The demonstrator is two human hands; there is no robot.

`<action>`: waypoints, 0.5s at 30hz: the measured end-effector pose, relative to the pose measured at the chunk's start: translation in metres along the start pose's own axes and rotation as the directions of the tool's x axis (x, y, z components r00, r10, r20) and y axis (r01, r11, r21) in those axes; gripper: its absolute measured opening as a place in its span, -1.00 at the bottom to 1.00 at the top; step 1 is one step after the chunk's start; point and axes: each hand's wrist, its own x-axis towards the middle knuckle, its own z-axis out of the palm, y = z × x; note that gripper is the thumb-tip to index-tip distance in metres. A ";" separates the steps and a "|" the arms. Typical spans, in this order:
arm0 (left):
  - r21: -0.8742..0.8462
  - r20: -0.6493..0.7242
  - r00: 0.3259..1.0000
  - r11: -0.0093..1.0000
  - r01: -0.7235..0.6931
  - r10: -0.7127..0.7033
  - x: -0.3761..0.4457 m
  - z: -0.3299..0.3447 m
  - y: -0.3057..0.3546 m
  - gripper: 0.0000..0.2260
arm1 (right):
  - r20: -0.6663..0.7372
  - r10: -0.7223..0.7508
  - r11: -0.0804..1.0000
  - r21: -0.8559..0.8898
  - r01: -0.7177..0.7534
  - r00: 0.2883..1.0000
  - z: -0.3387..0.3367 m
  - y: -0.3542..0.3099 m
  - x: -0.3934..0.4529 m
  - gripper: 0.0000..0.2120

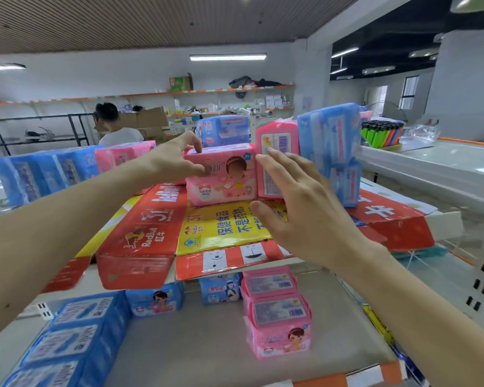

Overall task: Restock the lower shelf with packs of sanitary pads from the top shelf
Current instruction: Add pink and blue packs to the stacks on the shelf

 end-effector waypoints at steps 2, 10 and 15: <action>0.007 -0.016 1.000 1.000 -0.021 0.022 -0.004 0.001 0.003 -0.65 | 0.016 -0.010 1.000 0.005 0.010 1.000 -0.002 -0.002 -0.002 -0.30; 0.168 -0.327 0.928 0.978 -0.128 0.177 -0.055 -0.013 0.015 -0.61 | 0.007 -0.029 0.997 0.072 0.028 1.000 -0.011 0.001 -0.008 -0.32; 0.052 -0.431 0.877 0.976 -0.210 0.212 -0.114 -0.039 0.033 -0.58 | -0.015 -0.020 0.974 0.224 0.023 1.000 -0.013 -0.004 -0.015 -0.28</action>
